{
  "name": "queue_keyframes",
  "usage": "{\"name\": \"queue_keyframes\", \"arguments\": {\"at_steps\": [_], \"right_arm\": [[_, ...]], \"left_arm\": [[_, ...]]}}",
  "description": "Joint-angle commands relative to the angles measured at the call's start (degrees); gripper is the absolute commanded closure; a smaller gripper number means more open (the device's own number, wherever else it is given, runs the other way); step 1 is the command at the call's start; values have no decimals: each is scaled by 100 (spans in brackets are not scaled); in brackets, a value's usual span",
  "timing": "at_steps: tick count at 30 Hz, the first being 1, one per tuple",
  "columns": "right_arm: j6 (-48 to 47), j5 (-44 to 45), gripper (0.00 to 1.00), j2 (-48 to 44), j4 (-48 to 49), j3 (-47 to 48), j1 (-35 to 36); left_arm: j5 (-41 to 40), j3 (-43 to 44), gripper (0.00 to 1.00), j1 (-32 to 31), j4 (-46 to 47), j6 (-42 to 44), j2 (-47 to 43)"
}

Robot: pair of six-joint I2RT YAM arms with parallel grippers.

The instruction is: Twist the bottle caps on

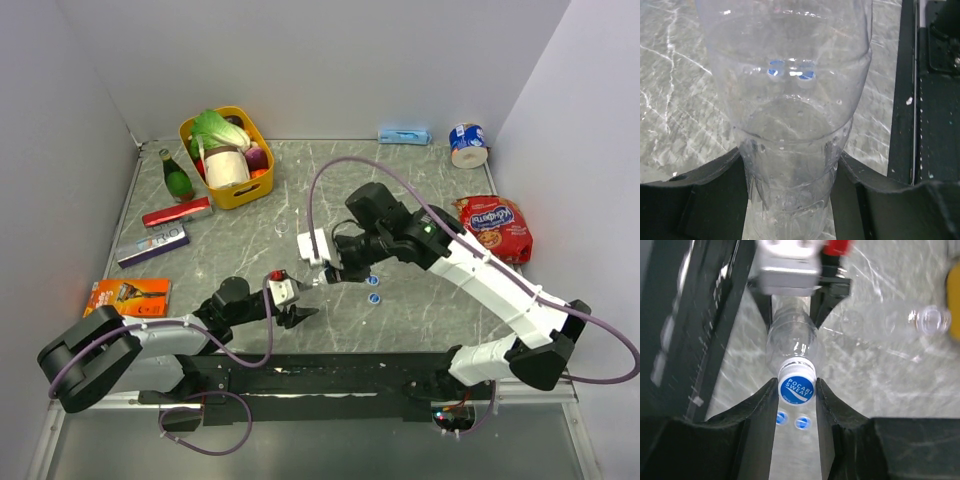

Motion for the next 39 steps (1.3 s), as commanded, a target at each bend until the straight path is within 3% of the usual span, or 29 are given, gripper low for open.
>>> {"name": "queue_keyframes", "arguments": {"at_steps": [1, 8, 14, 22, 24, 25, 28, 31, 34, 36, 37, 39], "right_arm": [[2117, -203, 78, 261, 268, 108, -146], [4102, -325, 79, 946, 57, 582, -567], [4964, 322, 78, 1000, 119, 644, -533], [5565, 657, 74, 1210, -31, 1073, -629], [5425, 614, 68, 1280, -101, 1285, -786], [5372, 605, 52, 1307, -136, 1529, -848], [4732, 369, 21, 1430, -382, 2231, -1147], [4125, -18, 1, 1544, -768, 3145, -1445], [3537, -905, 0, 1492, -1119, 3500, -1631], [1995, -1622, 0, 1126, -1435, 3247, -1553], [639, -1497, 0, 905, -1672, 2654, -1143], [-232, -587, 2, 10, -1255, 1643, -745]], "left_arm": [[-409, 473, 99, 29, 1096, -579, -250], [-954, 737, 99, -85, 920, -885, -153], [-1666, 1000, 99, -112, 420, -1352, -100], [-1676, 895, 99, -147, 208, -1406, -65], [-1475, 799, 99, -147, 112, -1292, -57], [-1395, 755, 99, -156, 85, -1231, -30], [-1009, 579, 99, -147, -2, -993, 5], [-684, 473, 99, -147, -266, -808, 14], [-368, 429, 99, -138, -503, -554, -4], [-208, 455, 99, -130, -600, -422, -39], [1, 464, 99, -112, -731, -343, -65], [109, 499, 99, -77, -811, -115, -91]]}}
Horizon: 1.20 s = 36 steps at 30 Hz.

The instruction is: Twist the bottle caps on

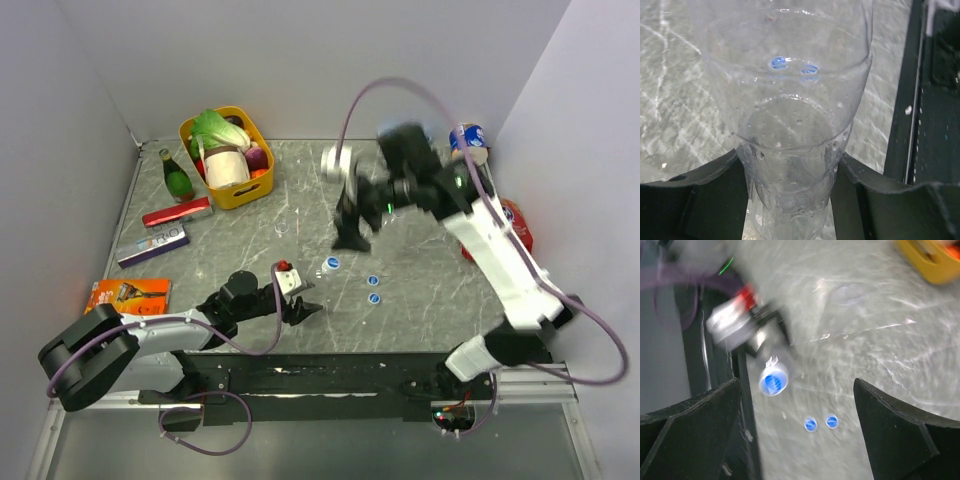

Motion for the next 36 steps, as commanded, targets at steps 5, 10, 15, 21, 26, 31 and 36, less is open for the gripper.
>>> {"name": "queue_keyframes", "arguments": {"at_steps": [5, 10, 15, 21, 26, 31, 36], "right_arm": [[-4043, 845, 9, -2283, 946, -3291, 1423], [-4026, 793, 22, -2099, 938, -3230, 1643], [-4113, 775, 31, -2117, 1158, -3414, 1889], [-4377, 696, 44, -2090, 957, -3494, 2030], [-4325, 714, 52, -1958, 833, -3467, 2057], [-4131, 819, 55, -1906, 886, -3572, 2048], [-3580, 985, 69, -1862, 1026, -3705, 2039]], "left_arm": [[914, 95, 99, 113, -327, 1088, -184], [1055, 16, 99, 140, -292, 1625, -377], [1187, 51, 99, 140, -371, 1819, -395], [1152, 43, 99, 131, -310, 1775, -430], [1073, -1, 99, 131, -187, 1705, -456], [994, -36, 99, 131, -20, 1687, -465], [792, -36, 99, 131, 165, 1582, -439]]}}
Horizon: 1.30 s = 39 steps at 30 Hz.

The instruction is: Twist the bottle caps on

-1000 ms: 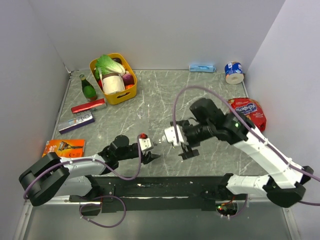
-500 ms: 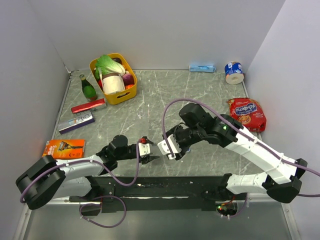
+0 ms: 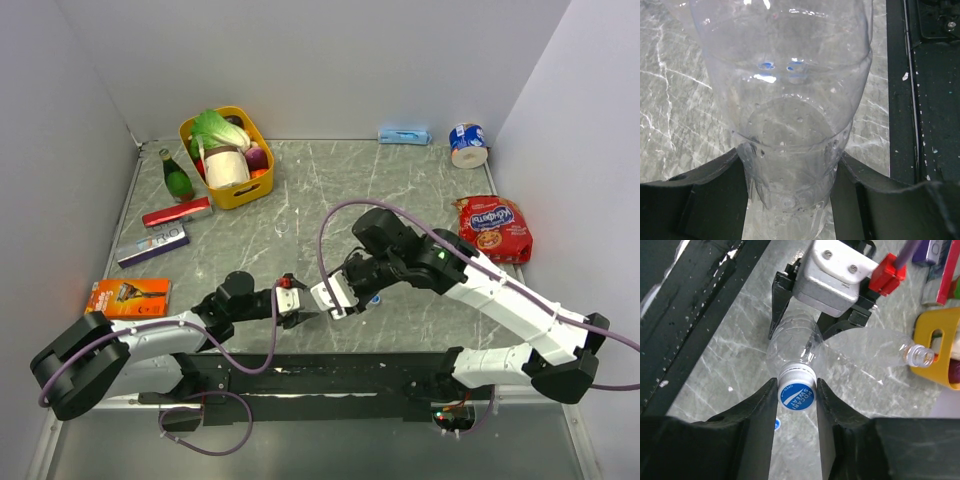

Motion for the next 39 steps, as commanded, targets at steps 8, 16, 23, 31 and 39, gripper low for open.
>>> {"name": "queue_keyframes", "arguments": {"at_steps": [8, 16, 23, 31, 39], "right_arm": [[4448, 260, 100, 1494, -325, 1253, -450], [7679, -540, 100, 2023, -809, 1775, -1497], [6689, -1235, 5, 2068, -888, 3215, -2076], [926, -648, 16, 233, -812, 1622, -1770], [-310, 250, 28, -438, 227, 106, -733]], "left_arm": [[-2644, 712, 99, -341, 471, -1628, 1], [-3350, 1091, 99, -571, -153, -1910, 194], [-2291, 924, 99, -545, -646, -1796, 73], [-143, 967, 99, 237, -1129, -753, 116], [526, 1178, 99, 369, -1911, 690, 28]]}}
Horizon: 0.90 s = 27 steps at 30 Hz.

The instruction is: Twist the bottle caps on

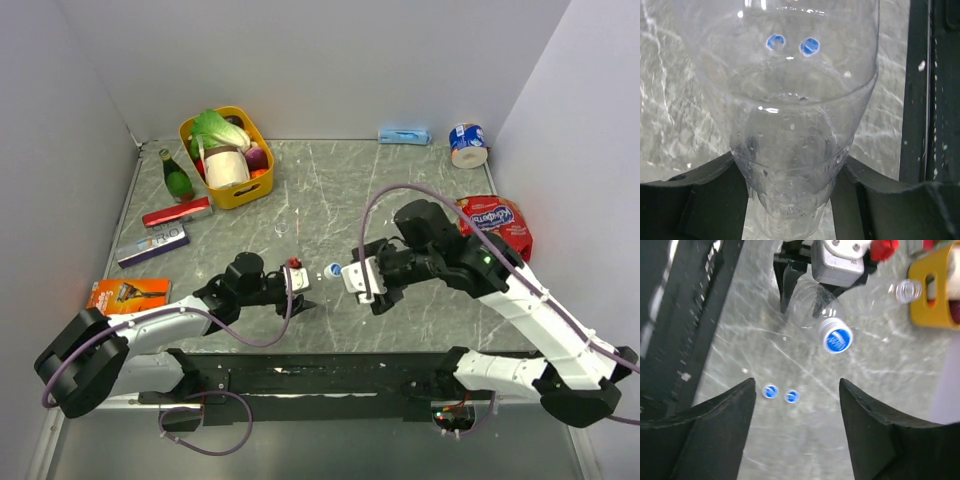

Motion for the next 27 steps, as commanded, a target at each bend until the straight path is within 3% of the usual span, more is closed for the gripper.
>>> {"name": "queue_keyframes", "arguments": {"at_steps": [1, 20, 27], "right_arm": [[-892, 390, 31, 299, 628, 60, 308], [-1436, 135, 49, 696, 310, 140, 801], [-560, 38, 75, 730, 784, 96, 862]], "left_arm": [[727, 258, 99, 39, -229, 1102, -171], [842, 161, 99, 13, 176, 1226, -294], [728, 196, 99, 4, 342, 876, -259]]}}
